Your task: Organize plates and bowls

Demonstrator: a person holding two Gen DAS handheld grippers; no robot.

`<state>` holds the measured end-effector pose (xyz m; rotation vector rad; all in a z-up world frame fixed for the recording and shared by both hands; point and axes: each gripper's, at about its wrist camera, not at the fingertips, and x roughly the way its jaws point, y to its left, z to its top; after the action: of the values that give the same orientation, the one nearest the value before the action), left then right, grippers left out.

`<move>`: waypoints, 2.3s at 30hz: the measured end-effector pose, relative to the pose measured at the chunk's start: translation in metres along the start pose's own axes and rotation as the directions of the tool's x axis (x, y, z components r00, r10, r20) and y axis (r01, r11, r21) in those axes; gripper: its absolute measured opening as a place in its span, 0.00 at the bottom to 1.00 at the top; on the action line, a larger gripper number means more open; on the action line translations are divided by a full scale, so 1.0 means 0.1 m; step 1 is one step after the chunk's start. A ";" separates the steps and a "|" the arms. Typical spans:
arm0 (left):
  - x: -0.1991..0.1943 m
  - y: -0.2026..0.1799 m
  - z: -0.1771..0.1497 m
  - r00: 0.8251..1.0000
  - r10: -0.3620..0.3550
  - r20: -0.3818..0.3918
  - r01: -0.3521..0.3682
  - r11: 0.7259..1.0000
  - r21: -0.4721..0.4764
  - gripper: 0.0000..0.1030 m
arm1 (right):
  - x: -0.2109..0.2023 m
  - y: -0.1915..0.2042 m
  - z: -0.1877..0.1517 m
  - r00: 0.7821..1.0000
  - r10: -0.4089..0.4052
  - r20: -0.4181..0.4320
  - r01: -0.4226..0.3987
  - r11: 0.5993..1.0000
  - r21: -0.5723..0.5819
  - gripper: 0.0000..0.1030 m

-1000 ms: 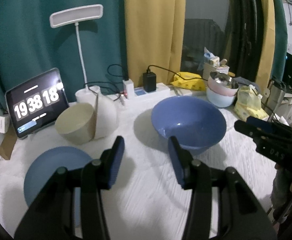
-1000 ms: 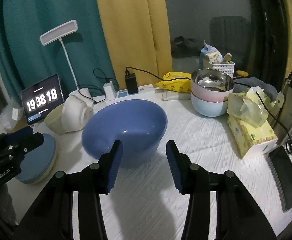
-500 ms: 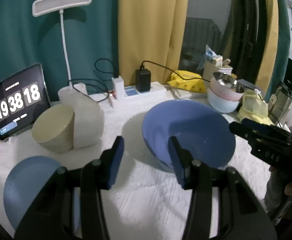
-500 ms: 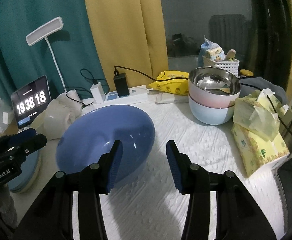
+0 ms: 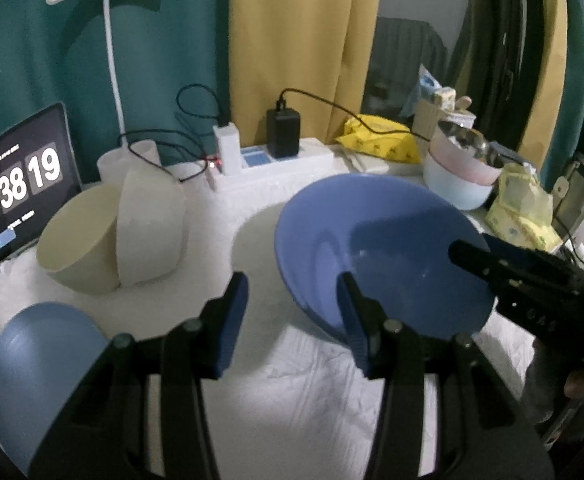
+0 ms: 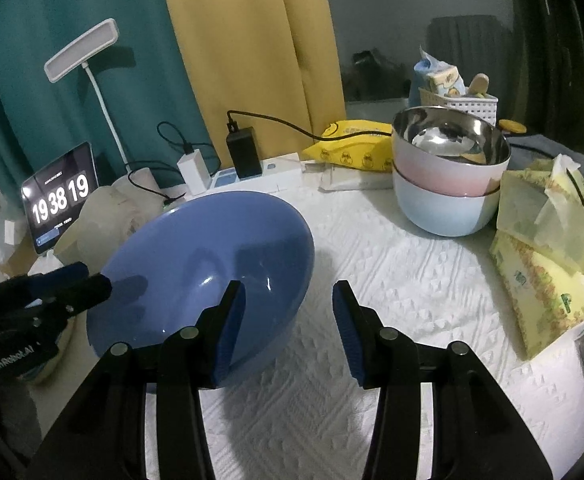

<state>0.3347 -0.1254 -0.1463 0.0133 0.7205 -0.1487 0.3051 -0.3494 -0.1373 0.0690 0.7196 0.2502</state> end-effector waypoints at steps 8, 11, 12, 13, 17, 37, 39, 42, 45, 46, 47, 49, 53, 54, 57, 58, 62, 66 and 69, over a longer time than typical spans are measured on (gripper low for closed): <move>0.18 -0.04 -0.02 0.999 -0.013 -0.048 0.013 1.000 -0.006 0.46 | 0.13 0.01 -0.03 0.998 0.034 -0.054 -0.033 0.999 0.017 0.46; 0.22 -0.06 -0.04 0.998 -0.032 -0.058 0.032 0.999 -0.002 0.45 | 0.20 0.03 -0.06 0.995 0.052 -0.089 -0.050 0.998 0.028 0.38; 0.23 -0.07 -0.05 0.997 -0.035 -0.063 0.035 0.999 0.000 0.42 | 0.22 0.06 -0.07 0.994 0.047 -0.098 -0.046 0.999 0.016 0.34; 0.25 -0.07 -0.06 0.997 -0.043 -0.068 0.043 0.999 0.002 0.40 | 0.22 0.09 -0.08 0.994 0.036 -0.099 -0.035 0.999 0.006 0.29; 0.24 -0.12 -0.09 0.997 -0.034 -0.069 0.034 0.999 0.011 0.29 | 0.19 0.16 -0.10 0.996 0.010 -0.090 -0.012 1.000 -0.024 0.21; -0.32 -0.07 -0.27 1.000 -0.023 -0.018 0.023 1.000 0.018 0.27 | -0.31 0.41 -0.26 0.998 0.006 -0.058 -0.007 1.000 -0.017 0.19; -0.40 -0.06 -0.31 1.000 -0.023 -0.014 0.024 1.000 0.020 0.27 | -0.38 0.45 -0.29 0.998 0.003 -0.055 -0.004 1.000 -0.018 0.19; -0.54 -0.05 -0.37 1.000 -0.021 -0.006 0.022 0.999 0.024 0.27 | -0.48 0.52 -0.34 0.999 -0.001 -0.051 0.000 1.000 -0.021 0.19; -0.67 -0.03 -0.44 1.000 -0.020 0.006 0.020 0.999 0.027 0.27 | -0.57 0.59 -0.40 0.999 -0.005 -0.047 0.004 1.000 -0.024 0.19; -0.71 -0.02 -0.46 1.000 -0.021 0.007 0.021 0.999 0.027 0.27 | -0.60 0.61 -0.42 0.999 -0.006 -0.047 0.004 1.000 -0.023 0.19; -0.74 -0.02 -0.49 1.000 -0.021 0.008 0.021 0.999 0.029 0.27 | -0.63 0.64 -0.45 0.999 -0.007 -0.048 0.006 1.000 -0.023 0.19; -0.82 0.00 -0.55 1.000 -0.023 0.009 0.023 0.999 0.030 0.27 | -0.67 0.67 -0.49 0.999 -0.009 -0.048 0.008 1.000 -0.023 0.19; -0.94 0.04 -0.65 1.000 -0.023 0.011 0.023 0.999 0.028 0.27 | -0.77 0.77 -0.59 0.999 -0.011 -0.049 0.010 1.000 -0.028 0.19; -0.98 0.05 -0.69 1.000 -0.023 0.011 0.023 0.999 0.027 0.27 | -0.79 0.78 -0.61 0.999 -0.012 -0.050 0.010 1.000 -0.028 0.19; -1.07 0.09 -0.76 1.000 -0.026 0.009 0.026 0.999 0.021 0.27 | -0.87 0.84 -0.68 0.999 -0.009 -0.053 0.008 1.000 -0.028 0.19; -1.09 0.10 -0.79 1.000 -0.028 0.008 0.028 0.999 0.018 0.27 | -0.89 0.86 -0.70 0.998 -0.008 -0.055 0.007 1.000 -0.026 0.19; -1.20 0.15 -0.88 0.999 -0.037 0.006 0.037 0.999 0.011 0.27 | -0.97 0.93 -0.79 0.998 -0.006 -0.066 0.005 1.000 -0.022 0.19; -1.29 0.19 -0.97 0.999 -0.042 0.003 0.042 0.999 0.006 0.27 | -1.02 1.01 -0.87 0.997 -0.008 -0.073 0.006 1.000 -0.026 0.19; -1.32 0.23 -1.02 0.999 -0.044 -0.002 0.044 0.999 -0.003 0.27 | -1.03 1.06 -0.91 0.997 -0.007 -0.080 0.005 1.000 -0.031 0.19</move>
<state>0.1730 -0.0793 -0.1372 -0.0051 0.7235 -0.1898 0.1492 -0.2743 -0.1236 0.0280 0.7954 0.2589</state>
